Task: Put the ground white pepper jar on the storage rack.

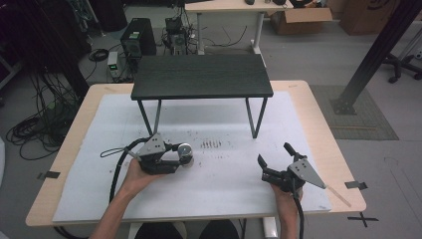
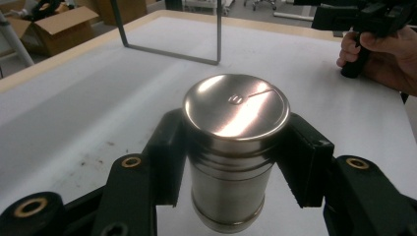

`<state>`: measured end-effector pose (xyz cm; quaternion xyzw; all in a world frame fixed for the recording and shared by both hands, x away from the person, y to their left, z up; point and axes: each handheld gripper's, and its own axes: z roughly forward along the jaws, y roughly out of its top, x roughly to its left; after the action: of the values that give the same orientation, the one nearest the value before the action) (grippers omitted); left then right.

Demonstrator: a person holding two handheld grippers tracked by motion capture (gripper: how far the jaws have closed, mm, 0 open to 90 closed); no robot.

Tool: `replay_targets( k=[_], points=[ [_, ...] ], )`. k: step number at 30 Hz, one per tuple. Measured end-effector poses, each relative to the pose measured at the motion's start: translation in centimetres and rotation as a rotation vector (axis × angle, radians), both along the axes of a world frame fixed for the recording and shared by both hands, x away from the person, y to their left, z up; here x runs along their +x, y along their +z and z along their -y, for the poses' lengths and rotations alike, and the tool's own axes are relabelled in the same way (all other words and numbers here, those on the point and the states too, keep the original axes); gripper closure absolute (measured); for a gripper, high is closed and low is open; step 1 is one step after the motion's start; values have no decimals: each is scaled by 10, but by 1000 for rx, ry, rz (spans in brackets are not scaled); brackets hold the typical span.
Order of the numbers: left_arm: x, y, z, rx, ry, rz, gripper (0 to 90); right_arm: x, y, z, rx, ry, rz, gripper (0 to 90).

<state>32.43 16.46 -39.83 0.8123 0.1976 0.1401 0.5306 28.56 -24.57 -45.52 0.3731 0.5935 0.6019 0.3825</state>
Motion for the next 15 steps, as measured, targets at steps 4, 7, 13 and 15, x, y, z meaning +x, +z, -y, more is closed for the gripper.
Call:
replay_targets(
  k=[4,7,13,15],
  points=[
    [0,14,1,2,-8,-2,493,0,0,0,0,0,0,15],
    [0,24,1,3,-12,-1,493,0,0,0,0,0,0,15],
    [2,42,1,-6,-29,-7,493,0,0,0,0,0,0,15],
    [3,45,1,-5,-30,-8,492,0,0,0,1,0,1,15]
  ],
)
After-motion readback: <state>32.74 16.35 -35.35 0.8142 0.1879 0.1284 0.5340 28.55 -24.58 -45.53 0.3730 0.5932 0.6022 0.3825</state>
